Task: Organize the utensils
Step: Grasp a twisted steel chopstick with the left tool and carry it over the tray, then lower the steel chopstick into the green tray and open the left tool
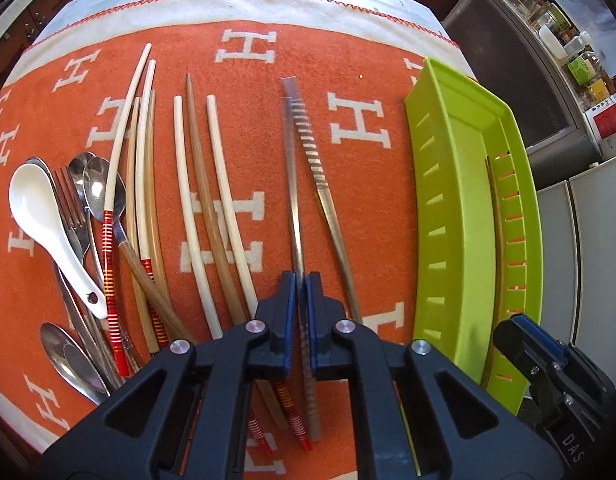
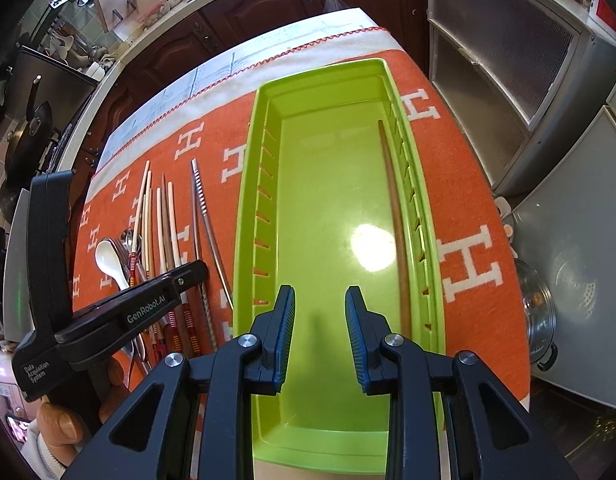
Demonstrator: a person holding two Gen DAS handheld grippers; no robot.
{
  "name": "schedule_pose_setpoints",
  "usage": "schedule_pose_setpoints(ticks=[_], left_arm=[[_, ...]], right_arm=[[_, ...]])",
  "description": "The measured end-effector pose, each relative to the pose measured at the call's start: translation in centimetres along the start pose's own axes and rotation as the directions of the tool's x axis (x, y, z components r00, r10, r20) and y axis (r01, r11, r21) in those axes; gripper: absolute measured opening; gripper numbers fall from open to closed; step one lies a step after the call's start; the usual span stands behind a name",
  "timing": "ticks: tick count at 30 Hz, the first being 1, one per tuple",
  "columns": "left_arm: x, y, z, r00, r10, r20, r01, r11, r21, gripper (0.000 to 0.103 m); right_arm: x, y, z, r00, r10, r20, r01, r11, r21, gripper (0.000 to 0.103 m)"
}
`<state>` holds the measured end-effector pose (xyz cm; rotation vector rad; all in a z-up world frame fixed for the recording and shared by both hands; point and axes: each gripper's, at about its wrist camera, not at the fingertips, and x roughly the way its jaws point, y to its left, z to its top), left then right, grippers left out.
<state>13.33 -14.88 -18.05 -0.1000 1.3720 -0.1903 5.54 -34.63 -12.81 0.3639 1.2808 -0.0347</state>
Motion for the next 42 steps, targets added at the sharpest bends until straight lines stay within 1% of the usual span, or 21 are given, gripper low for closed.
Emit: schedule_pose_setpoints(ticks=[5,10,13,18,22,24,26,27,32,34,35,36,37,38,39,42], left_arm=[[-2.3,-0.4,-0.5,0.999,-0.035,0.009,0.035,0.999,0.033,0.003],[-5.7,-0.8,-1.0,0.995,-0.097,0.02,0.096,0.994,0.049,0.003],[-8.3,-1.7,-1.0,0.988,-0.149,0.041,0.146,0.987,0.073,0.003],[-10.9,-3.5,-0.7,0.974,-0.221,0.053,0.213,0.969,0.122,0.003],[-11.2,-5.9,-0.4,0.971,-0.232,0.053,0.22,0.961,0.164,0.003],[-11.2,-7.0,-0.7,0.971,-0.233,0.054,0.22,0.958,0.186,0.003],[-10.7,-8.3,-0.8,0.974,-0.224,0.042,0.21,0.954,0.215,0.003],[-10.5,-8.7,-0.8,0.976,-0.213,0.048,0.197,0.954,0.224,0.003],[-9.8,-8.3,-0.8,0.982,-0.173,0.079,0.15,0.959,0.238,0.004],[-9.8,-7.5,-0.8,0.985,-0.142,0.096,0.116,0.965,0.233,0.011],[-9.9,-7.1,-0.8,0.986,-0.13,0.102,0.104,0.968,0.23,0.02],[-10.0,-6.7,-0.8,0.987,-0.12,0.11,0.093,0.97,0.225,0.033],[-10.2,-6.1,-0.8,0.986,-0.11,0.125,0.081,0.973,0.215,0.04],[-10.5,-5.3,-0.8,0.985,-0.097,0.144,0.067,0.977,0.202,0.047],[-10.8,-4.7,-0.8,0.983,-0.087,0.16,0.055,0.98,0.194,0.048],[-11.6,-3.2,-0.9,0.981,-0.062,0.185,0.026,0.981,0.192,0.048]], right_arm=[[-0.7,0.2,0.1,1.0,0.01,0.02,-0.01,1.0,0.004,0.026],[-1.6,-0.2,0.1,0.999,0.02,0.027,-0.02,1.0,0.006,0.026],[-2.3,-0.4,-0.1,0.999,0.028,0.039,-0.028,1.0,0.011,0.026],[-4.5,-0.9,-0.1,0.996,0.04,0.082,-0.042,0.999,0.021,0.026],[-6.4,-1.6,-0.1,0.992,0.032,0.121,-0.036,0.999,0.036,0.026],[-7.2,-2.1,-0.1,0.991,0.025,0.135,-0.031,0.998,0.047,0.026],[-7.9,-2.7,-0.2,0.99,0.021,0.142,-0.03,0.998,0.059,0.026],[-8.1,-2.9,-0.3,0.989,0.017,0.144,-0.027,0.998,0.064,0.026],[-8.9,-3.5,-0.9,0.989,-0.015,0.15,0.003,0.997,0.078,0.026],[-9.0,-3.7,-0.9,0.988,-0.013,0.151,0.001,0.996,0.084,0.026],[-9.0,-3.7,-1.0,0.988,-0.012,0.154,-0.001,0.996,0.087,0.026],[-9.2,-3.8,-1.0,0.987,-0.009,0.159,-0.005,0.996,0.091,0.026],[-9.2,-3.7,-1.1,0.986,-0.008,0.164,-0.008,0.996,0.093,0.026],[-9.3,-3.6,-1.1,0.985,-0.003,0.171,-0.012,0.996,0.092,0.03],[-9.3,-3.5,-1.1,0.984,-0.001,0.176,-0.015,0.996,0.09,0.036],[-10.0,-2.5,-1.3,0.976,0.006,0.219,-0.021,0.998,0.066,0.044]])
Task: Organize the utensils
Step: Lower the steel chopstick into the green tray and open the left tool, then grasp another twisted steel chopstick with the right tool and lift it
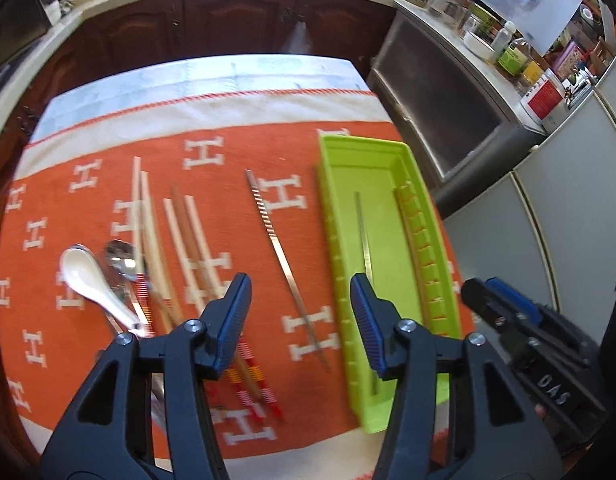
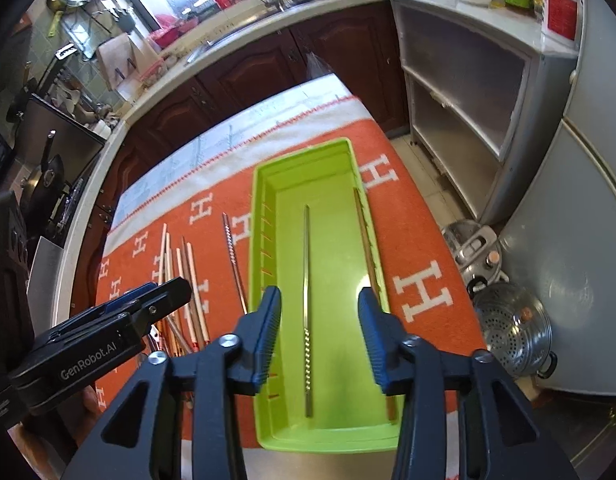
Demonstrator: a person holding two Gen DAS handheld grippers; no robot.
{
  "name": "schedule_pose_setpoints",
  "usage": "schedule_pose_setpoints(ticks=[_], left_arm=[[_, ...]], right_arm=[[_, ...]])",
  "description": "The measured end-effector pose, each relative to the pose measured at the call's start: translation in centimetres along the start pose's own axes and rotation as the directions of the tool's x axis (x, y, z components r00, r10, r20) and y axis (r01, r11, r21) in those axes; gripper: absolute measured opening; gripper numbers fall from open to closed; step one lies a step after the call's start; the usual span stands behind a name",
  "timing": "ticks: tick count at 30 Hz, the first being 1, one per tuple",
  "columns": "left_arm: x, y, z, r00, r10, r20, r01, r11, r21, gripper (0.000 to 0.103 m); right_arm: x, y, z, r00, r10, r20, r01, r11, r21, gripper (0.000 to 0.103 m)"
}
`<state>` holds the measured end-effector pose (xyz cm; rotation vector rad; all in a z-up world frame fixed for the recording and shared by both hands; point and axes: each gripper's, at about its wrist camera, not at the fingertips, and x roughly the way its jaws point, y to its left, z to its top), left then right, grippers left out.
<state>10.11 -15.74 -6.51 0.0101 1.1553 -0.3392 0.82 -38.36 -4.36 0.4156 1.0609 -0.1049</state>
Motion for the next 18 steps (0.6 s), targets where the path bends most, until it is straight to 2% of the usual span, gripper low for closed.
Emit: schedule_pose_setpoints(ticks=[3,7,9,14,18], left_arm=[[-1.2,1.7,-0.3,1.0,0.007,0.013,-0.008,1.0,0.011,0.048],[-3.1,4.6,-0.6,0.999,-0.031,0.04,0.032,0.999,-0.018,0.048],[-4.1,6.2,-0.8,0.998,-0.02,0.06,0.022,0.999,-0.029,0.048],[-5.4,9.3,-1.0,0.992,0.074,0.102,-0.066,0.995,-0.078,0.048],[-4.6,11.4,-0.8,0.996,0.062,0.07,-0.051,0.988,-0.143,0.048]], right_arm=[[-0.3,1.6,-0.1,1.0,0.005,0.021,-0.005,0.999,-0.04,0.045],[0.1,4.3,-0.3,0.999,0.021,0.026,-0.018,0.994,-0.111,0.045],[0.8,5.9,-0.3,1.0,0.031,0.005,-0.03,0.99,-0.14,0.045],[3.1,9.8,-0.1,0.995,0.058,-0.075,-0.073,0.976,-0.205,0.045],[5.8,12.5,0.9,0.984,0.09,-0.153,-0.124,0.966,-0.228,0.045]])
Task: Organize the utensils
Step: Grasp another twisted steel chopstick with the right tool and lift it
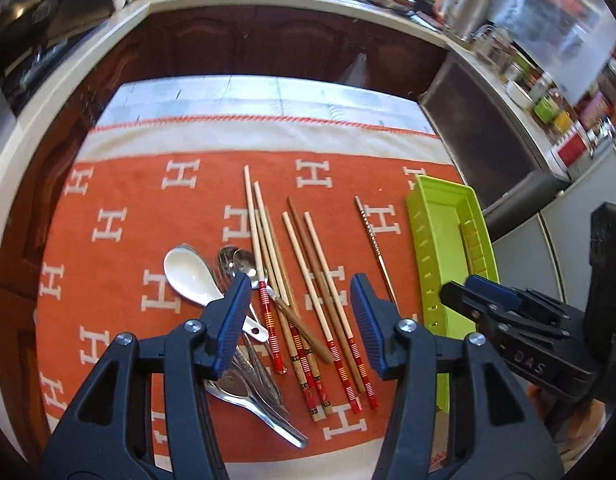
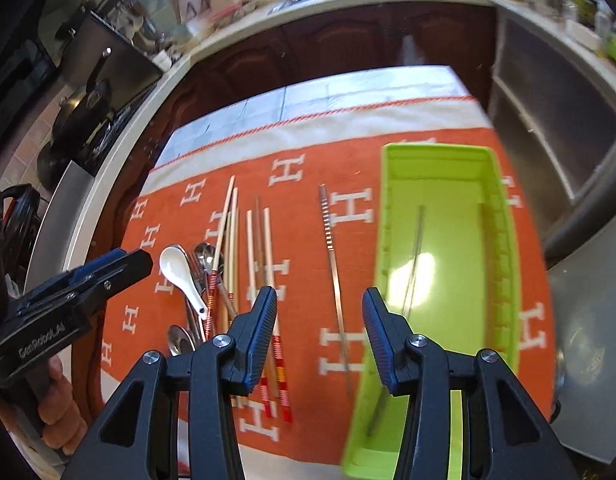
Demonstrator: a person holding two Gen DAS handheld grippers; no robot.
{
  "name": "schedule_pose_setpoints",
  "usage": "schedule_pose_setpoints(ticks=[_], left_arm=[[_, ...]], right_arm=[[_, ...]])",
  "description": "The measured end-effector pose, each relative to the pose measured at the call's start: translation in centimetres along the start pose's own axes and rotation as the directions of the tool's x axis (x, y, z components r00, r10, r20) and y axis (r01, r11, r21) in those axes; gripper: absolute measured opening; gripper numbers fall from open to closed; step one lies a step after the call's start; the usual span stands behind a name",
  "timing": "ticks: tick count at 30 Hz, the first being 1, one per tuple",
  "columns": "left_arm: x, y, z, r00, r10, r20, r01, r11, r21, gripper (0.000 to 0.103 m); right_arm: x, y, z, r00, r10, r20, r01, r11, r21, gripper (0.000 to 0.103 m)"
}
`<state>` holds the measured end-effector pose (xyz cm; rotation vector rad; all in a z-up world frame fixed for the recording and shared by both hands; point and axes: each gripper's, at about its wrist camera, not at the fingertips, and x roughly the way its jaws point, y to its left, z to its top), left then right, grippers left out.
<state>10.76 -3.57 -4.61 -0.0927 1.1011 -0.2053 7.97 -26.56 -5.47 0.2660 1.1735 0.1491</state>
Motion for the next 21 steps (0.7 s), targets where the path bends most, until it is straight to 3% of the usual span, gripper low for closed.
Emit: schedule_pose_setpoints(ticks=[11,21], left_arm=[[6.9,0.9,-0.6,0.991,0.027,-0.135,-0.033,0.998,-0.047,0.048],[10.3,1.6,-0.3,0.981,0.004,-0.196,-0.026,0.994,-0.11,0.039]], right_arm=[[9.6,0.6,4.3,0.986,-0.078,-0.149,0.077,0.997,-0.009,0.044],[14.8,1.6,4.9,0.965,-0.134,-0.226,0.123,0.991,-0.061,0.034]])
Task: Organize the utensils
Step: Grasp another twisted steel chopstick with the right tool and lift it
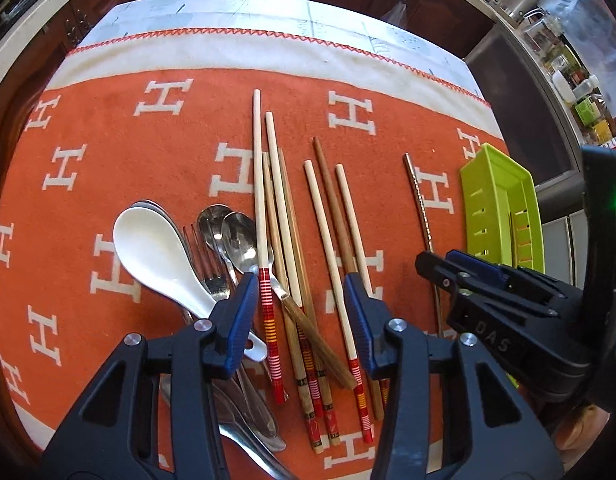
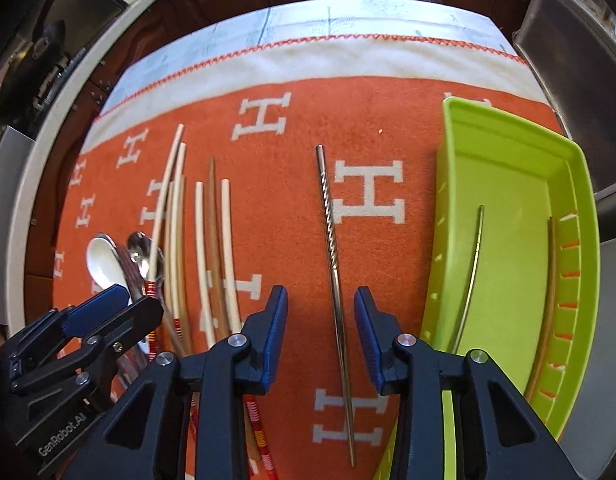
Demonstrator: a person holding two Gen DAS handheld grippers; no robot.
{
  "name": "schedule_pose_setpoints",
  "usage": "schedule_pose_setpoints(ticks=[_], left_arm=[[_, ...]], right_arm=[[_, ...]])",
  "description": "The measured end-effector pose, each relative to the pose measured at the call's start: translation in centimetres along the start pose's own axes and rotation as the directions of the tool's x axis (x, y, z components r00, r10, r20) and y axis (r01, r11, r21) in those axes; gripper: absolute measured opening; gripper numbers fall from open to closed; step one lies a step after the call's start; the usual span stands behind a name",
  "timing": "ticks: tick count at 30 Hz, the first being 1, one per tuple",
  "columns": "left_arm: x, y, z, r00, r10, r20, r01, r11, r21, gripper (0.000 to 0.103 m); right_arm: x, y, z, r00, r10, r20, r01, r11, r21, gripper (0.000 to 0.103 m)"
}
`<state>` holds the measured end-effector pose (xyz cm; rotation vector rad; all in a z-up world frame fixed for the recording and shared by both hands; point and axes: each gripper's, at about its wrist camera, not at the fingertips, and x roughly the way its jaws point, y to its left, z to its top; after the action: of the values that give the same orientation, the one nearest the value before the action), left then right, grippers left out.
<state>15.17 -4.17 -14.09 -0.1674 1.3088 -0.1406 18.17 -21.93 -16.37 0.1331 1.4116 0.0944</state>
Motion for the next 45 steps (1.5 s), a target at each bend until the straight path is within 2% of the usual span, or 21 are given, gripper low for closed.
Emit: schedule_pose_setpoints(ticks=[8,10,12,13,18,23,25,27,36,40,45], left_arm=[[0.5,-0.2,0.9,1.0,-0.03,-0.01,0.03,0.999,-0.021,0.033],[0.6,-0.4,1.1,0.999,-0.034,-0.012,0.034,0.999,-0.022,0.033],[0.8,-0.8,1.2,0.999,-0.04,-0.017,0.039,0.999,-0.022,0.032],[0.9,-0.9,1.2,0.999,-0.042,-0.021,0.041,0.999,-0.023,0.031],[1.6,-1.9,1.3,0.998,-0.06,-0.037,0.059,0.998,-0.023,0.026],[2.3,-3.0,1.4,0.997,-0.067,-0.05,0.066,0.998,-0.019,0.024],[2.7,-3.4,1.5,0.996,-0.072,-0.059,0.071,0.997,-0.023,0.021],[2.9,-3.8,1.5,0.995,-0.081,-0.064,0.08,0.997,-0.023,0.014],[4.5,-4.6,1.4,0.993,-0.076,-0.094,0.074,0.997,-0.024,0.008],[4.9,-5.2,1.3,0.994,-0.049,-0.093,0.048,0.999,-0.009,0.008],[5.4,-6.4,1.1,0.997,0.026,-0.071,-0.023,0.999,0.044,0.008]], right_arm=[[1.5,1.5,0.6,0.997,-0.069,-0.017,0.068,0.996,-0.061,0.029],[1.7,1.6,0.6,0.997,-0.082,-0.005,0.082,0.994,-0.071,0.024],[1.7,1.3,0.6,0.995,-0.099,0.013,0.1,0.992,-0.075,0.006],[1.6,1.3,0.4,0.995,-0.097,0.017,0.098,0.993,-0.072,0.006],[0.4,-0.4,0.2,0.999,0.005,0.034,-0.005,1.0,0.001,0.005],[-1.5,-2.4,-1.2,0.995,0.078,0.062,-0.082,0.994,0.066,0.005],[-2.3,-2.7,-1.8,0.992,0.101,0.079,-0.107,0.991,0.083,0.005],[-3.3,-3.2,-2.2,0.987,0.13,0.094,-0.14,0.985,0.102,0.005],[-7.7,-5.4,-5.6,0.971,0.183,0.155,-0.205,0.969,0.137,0.005],[-9.0,-6.0,-6.5,0.965,0.194,0.174,-0.219,0.966,0.136,0.005],[-10.1,-6.3,-7.0,0.961,0.201,0.188,-0.227,0.966,0.127,0.005]])
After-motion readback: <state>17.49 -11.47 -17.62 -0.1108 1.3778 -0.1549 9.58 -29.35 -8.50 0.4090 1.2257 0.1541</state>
